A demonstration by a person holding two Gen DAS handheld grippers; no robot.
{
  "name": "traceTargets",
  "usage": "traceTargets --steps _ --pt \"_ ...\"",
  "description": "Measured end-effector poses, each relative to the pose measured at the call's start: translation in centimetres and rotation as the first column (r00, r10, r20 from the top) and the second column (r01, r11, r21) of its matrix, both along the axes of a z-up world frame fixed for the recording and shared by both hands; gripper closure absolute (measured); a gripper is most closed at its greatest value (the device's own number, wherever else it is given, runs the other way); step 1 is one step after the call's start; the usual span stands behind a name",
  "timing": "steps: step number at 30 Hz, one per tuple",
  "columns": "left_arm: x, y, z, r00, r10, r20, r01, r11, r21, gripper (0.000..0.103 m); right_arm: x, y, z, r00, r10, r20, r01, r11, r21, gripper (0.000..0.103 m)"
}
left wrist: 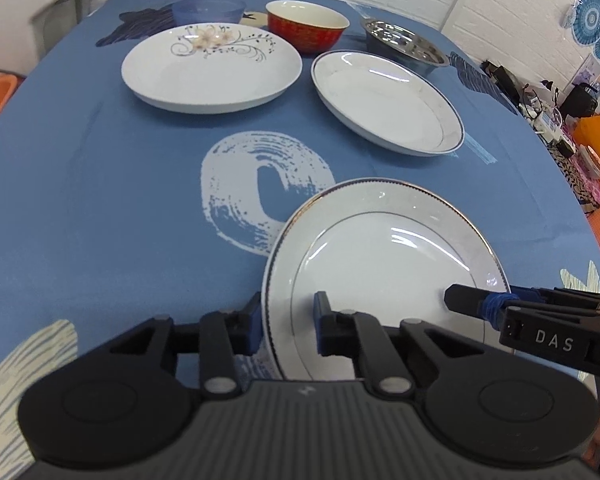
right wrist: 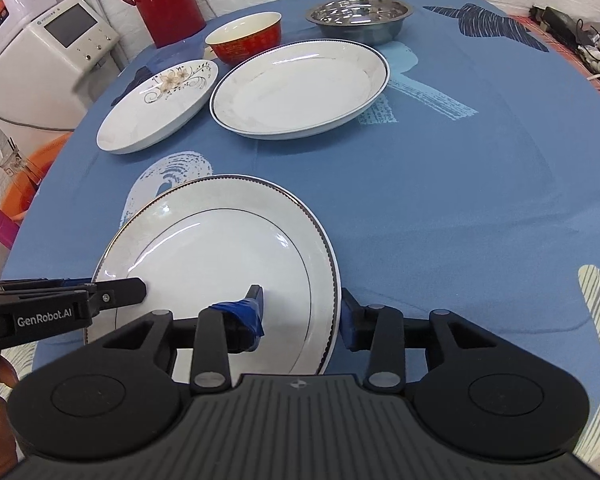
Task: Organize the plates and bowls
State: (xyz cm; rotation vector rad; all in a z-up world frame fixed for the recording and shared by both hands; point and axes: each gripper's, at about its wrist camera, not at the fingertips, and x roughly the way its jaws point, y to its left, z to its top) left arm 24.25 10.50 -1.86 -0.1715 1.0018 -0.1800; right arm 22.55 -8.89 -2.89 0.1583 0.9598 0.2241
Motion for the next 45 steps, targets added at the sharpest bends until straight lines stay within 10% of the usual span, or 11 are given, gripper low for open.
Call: traceTargets --steps 16,30,33,34,45 --pt "-3.2 10.5 2.1 0.988 0.146 0.051 -0.15 0.985 0.09 0.098 -0.2 11.0 0.4 0.981 0.191 -0.03 -0.189 0.98 0.053 0.071" --pt "-2.9 13.9 0.2 0.979 0.201 0.028 -0.202 0.979 0.027 0.096 0.6 14.2 0.5 0.969 0.247 -0.014 -0.247 0.969 -0.005 0.064" --pt "-3.0 13.9 -0.1 0.984 0.175 0.022 -0.175 0.984 0.013 0.08 0.4 13.6 0.4 0.957 0.289 -0.013 -0.289 0.957 0.021 0.065" --pt "-3.1 13.9 -0.1 0.983 0.18 0.025 -0.181 0.983 0.014 0.053 0.5 13.0 0.4 0.958 0.285 -0.018 -0.284 0.958 0.04 0.066" --pt "-0.1 16.3 6.7 0.964 0.216 0.152 -0.22 0.976 0.006 0.054 4.4 1.3 6.0 0.999 -0.017 0.035 0.019 0.998 -0.056 0.061"
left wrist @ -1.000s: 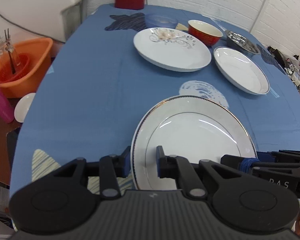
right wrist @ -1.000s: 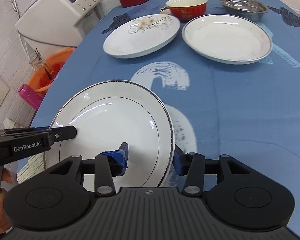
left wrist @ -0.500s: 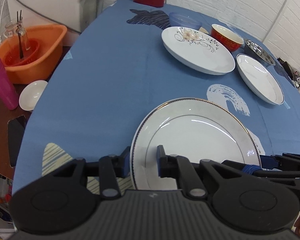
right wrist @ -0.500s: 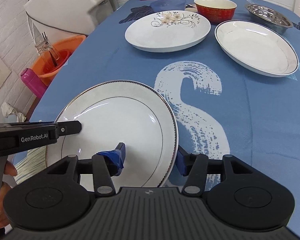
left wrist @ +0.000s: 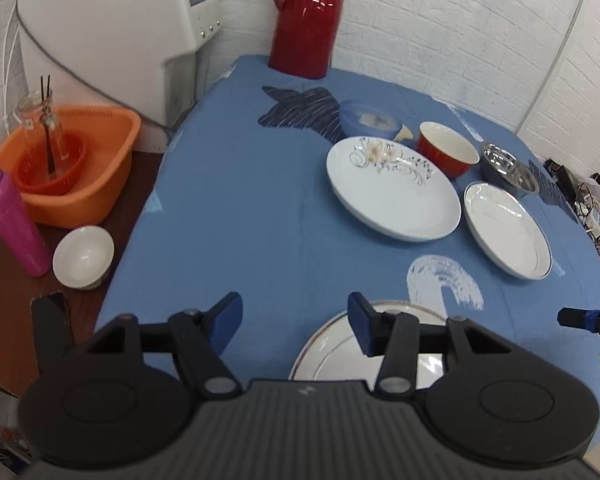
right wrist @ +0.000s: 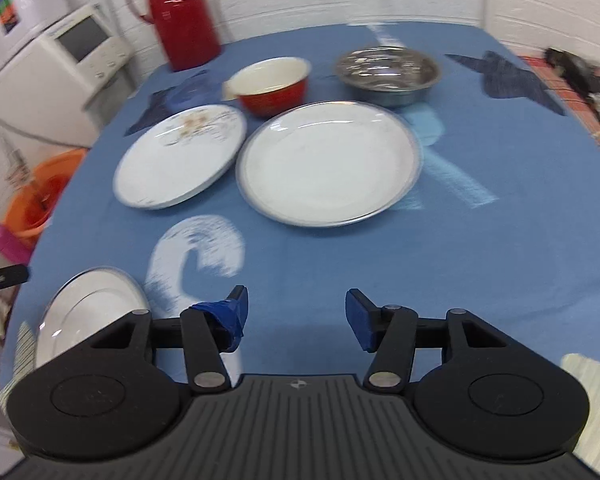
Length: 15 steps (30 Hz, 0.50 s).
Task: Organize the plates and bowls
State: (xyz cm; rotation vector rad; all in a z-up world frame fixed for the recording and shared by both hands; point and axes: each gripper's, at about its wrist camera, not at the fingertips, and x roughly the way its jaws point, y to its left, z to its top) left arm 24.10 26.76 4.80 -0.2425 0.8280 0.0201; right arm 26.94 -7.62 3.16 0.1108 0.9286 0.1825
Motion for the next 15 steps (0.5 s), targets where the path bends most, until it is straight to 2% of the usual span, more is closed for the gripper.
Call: traceTargets --steps 3,7,11,15 --pt "3.7 -0.2 0.7 0.999 -0.019 -0.027 0.018 0.999 -0.046 0.051 2.8 -0.8 1.5 1.0 -0.019 0.013 0.019 0.999 0.038 0.061" --pt "8.9 -0.7 -0.2 0.996 -0.014 -0.092 0.007 0.997 -0.082 0.05 7.4 2.3 2.4 0.998 0.052 0.039 -0.052 0.999 0.013 0.061" --pt "12.6 -1.1 -1.9 0.991 -0.014 -0.13 0.002 0.996 -0.09 0.05 12.7 6.8 1.4 0.989 0.147 0.011 -0.147 0.989 0.007 0.061" --pt "15.3 -1.2 -3.0 0.988 -0.021 -0.15 0.006 0.995 -0.098 0.05 17.2 10.4 0.0 0.982 0.187 -0.024 -0.188 0.982 -0.03 0.061"
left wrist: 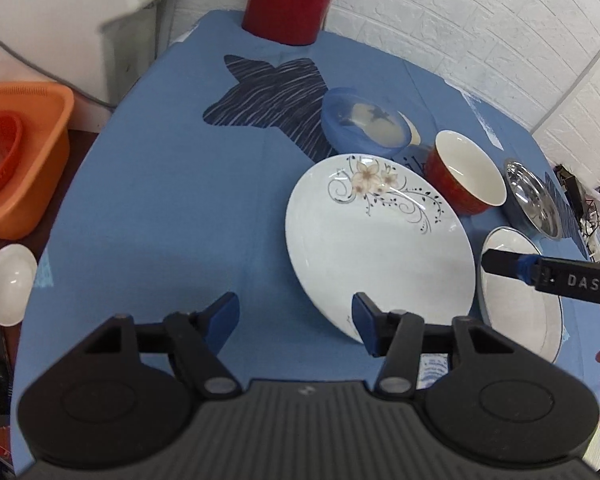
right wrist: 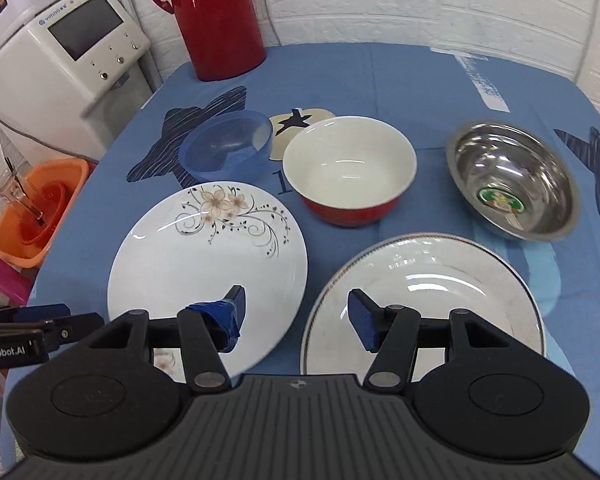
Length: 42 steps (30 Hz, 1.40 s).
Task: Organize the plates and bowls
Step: 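Grasp the floral plate rim with the left tool while the right tool grasps it too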
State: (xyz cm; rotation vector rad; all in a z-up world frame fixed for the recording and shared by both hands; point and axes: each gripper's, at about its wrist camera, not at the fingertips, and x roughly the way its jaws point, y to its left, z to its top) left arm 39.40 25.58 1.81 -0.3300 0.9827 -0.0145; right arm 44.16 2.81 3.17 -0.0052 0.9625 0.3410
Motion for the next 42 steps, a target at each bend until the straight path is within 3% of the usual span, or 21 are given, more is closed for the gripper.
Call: traceTargets --steps 7,14,17,25,27,29,30,32,36,39,42 --pt "3.5 -0.5 -1.2 0.999 -0.034 -0.02 0.034 0.999 0.027 0.05 3.3 2.3 -1.9 0.997 0.045 -0.059 -0.044 0.999 0.009 0.06" --pt "5.0 -0.9 -3.1 0.998 -0.037 -0.057 0.037 0.999 -0.001 0.05 4.2 2.8 -3.9 0.993 0.051 -0.106 -0.048 0.998 0.035 0.056" --pt "5.1 -1.1 -3.1 0.998 -0.033 -0.045 0.034 0.999 0.017 0.05 3.4 3.2 -4.2 0.997 0.049 -0.058 -0.047 0.998 0.043 0.051" --pt "4.7 -1.7 -3.3 0.999 -0.027 -0.022 0.028 0.998 0.054 0.05 2.3 4.2 -4.7 0.994 0.105 0.022 -0.104 0.994 -0.041 0.044" --pt "4.6 -1.7 -3.2 1.0 -0.017 -0.018 0.018 0.998 0.066 0.056 2.4 4.0 -4.7 0.994 0.102 0.03 -0.101 0.994 -0.041 0.048" --pt "4.5 -1.8 -3.1 1.0 -0.014 -0.014 0.015 0.997 0.072 0.081 2.3 3.6 -4.7 0.994 0.107 0.038 -0.106 0.994 -0.035 0.058" --pt "4.5 -1.7 -3.1 1.0 -0.022 -0.018 0.023 0.999 0.042 0.087 2.1 3.4 -4.6 0.994 0.099 0.037 -0.098 0.995 -0.026 0.062" --pt "4.5 -1.7 -3.0 1.0 -0.008 -0.025 0.009 0.999 0.039 0.089 2.0 3.1 -4.5 0.996 0.082 0.03 -0.082 0.997 -0.013 0.07" --pt "4.0 -1.0 -2.8 0.999 0.012 -0.037 -0.012 1.0 -0.006 0.094 1.5 3.0 -4.3 0.999 0.049 -0.008 -0.049 0.998 0.038 0.07" --pt "3.2 -0.7 -1.9 1.0 0.011 -0.015 -0.011 1.0 0.02 0.096 1.1 2.7 -4.2 0.998 0.032 -0.058 -0.025 0.992 0.128 0.067" --pt "2.3 -0.8 -0.9 1.0 0.001 0.015 -0.002 0.998 0.058 0.096 0.0 3.4 -4.1 0.998 0.041 -0.044 -0.035 0.992 0.125 0.065"
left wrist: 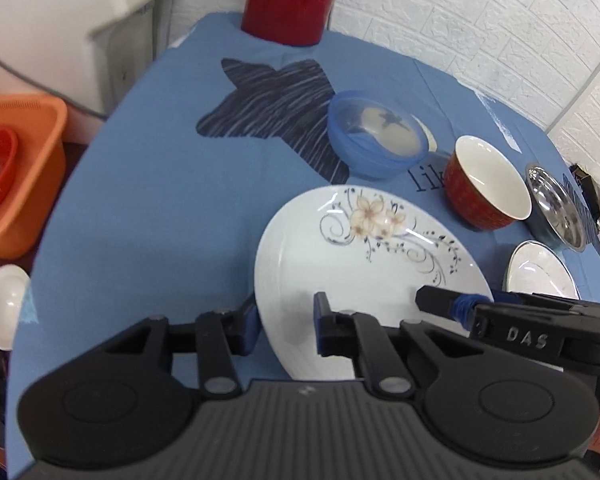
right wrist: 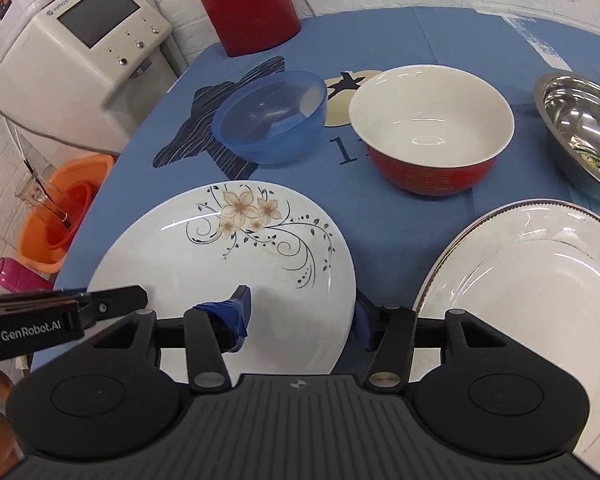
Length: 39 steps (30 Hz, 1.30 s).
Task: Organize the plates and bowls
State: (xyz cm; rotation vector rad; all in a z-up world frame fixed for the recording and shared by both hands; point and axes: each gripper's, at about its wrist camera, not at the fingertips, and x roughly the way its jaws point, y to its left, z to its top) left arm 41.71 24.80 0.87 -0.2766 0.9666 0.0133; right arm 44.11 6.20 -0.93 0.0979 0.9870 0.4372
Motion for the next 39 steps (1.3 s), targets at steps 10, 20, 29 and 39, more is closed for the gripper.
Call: traceTargets --steps 10,20,29,39 --pt "-3.6 0.1 1.2 0.998 0.003 0.06 -0.005 1.0 0.029 0.096 -3.7 0.0 1.4 0.997 0.008 0.083 -0.011 0.999 0.035 0.061" --pt "-11.2 -1.0 3.8 0.991 0.006 0.132 -0.013 0.999 0.051 0.096 -10.3 -1.2 3.1 0.99 0.025 0.136 -0.035 0.997 0.07 0.058" --pt "-20.3 -2.5 1.4 0.992 0.009 0.124 -0.017 0.998 0.062 0.095 -18.3 -1.6 1.7 0.989 0.031 0.148 -0.043 0.996 0.076 0.054" --pt "-25.7 -1.7 -0.6 0.989 0.014 0.147 -0.022 0.999 0.049 0.094 -22.2 -0.9 -0.1 0.983 0.048 0.178 -0.062 0.995 0.073 0.052"
